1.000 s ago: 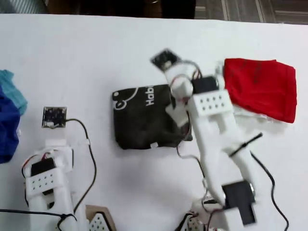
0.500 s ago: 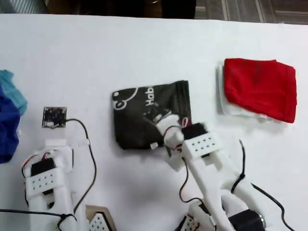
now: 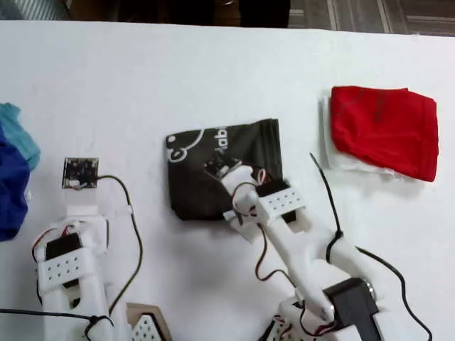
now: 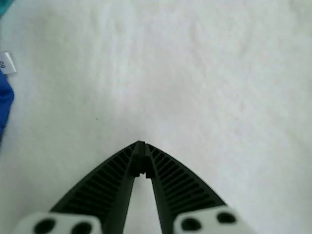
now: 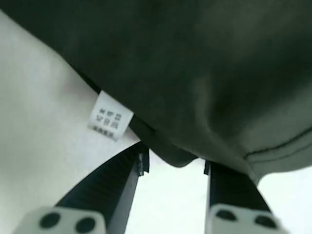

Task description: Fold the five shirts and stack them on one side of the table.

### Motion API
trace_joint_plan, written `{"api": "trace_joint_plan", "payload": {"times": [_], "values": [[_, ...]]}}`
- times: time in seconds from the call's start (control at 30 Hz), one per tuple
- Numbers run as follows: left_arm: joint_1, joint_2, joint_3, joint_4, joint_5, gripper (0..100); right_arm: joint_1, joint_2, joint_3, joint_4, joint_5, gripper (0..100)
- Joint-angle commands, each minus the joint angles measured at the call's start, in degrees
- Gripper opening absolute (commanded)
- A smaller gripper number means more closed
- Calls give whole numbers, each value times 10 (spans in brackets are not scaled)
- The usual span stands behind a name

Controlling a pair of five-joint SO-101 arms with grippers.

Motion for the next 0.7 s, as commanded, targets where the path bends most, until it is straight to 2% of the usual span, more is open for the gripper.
{"api": "trace_joint_plan", "payload": {"times": [0.0, 0.2, 0.37, 0.43, 0.53, 0.67], "values": [[-1, -9, -1, -9, 4, 27, 41, 3, -41, -7, 2, 187], [-1, -9, -1, -9, 4, 27, 85, 7, -50, -7, 5, 187], [-1, -9, -1, -9, 4, 27, 87, 6, -51, -7, 5, 182], [-1, -9, -1, -9, 4, 27, 86, 7, -51, -17, 5, 139], [-1, -9, -1, -9, 4, 27, 89, 7, -51, -45, 5, 21], [-1, -9, -1, -9, 4, 27, 86, 2, -62, -53, 5, 18]]}}
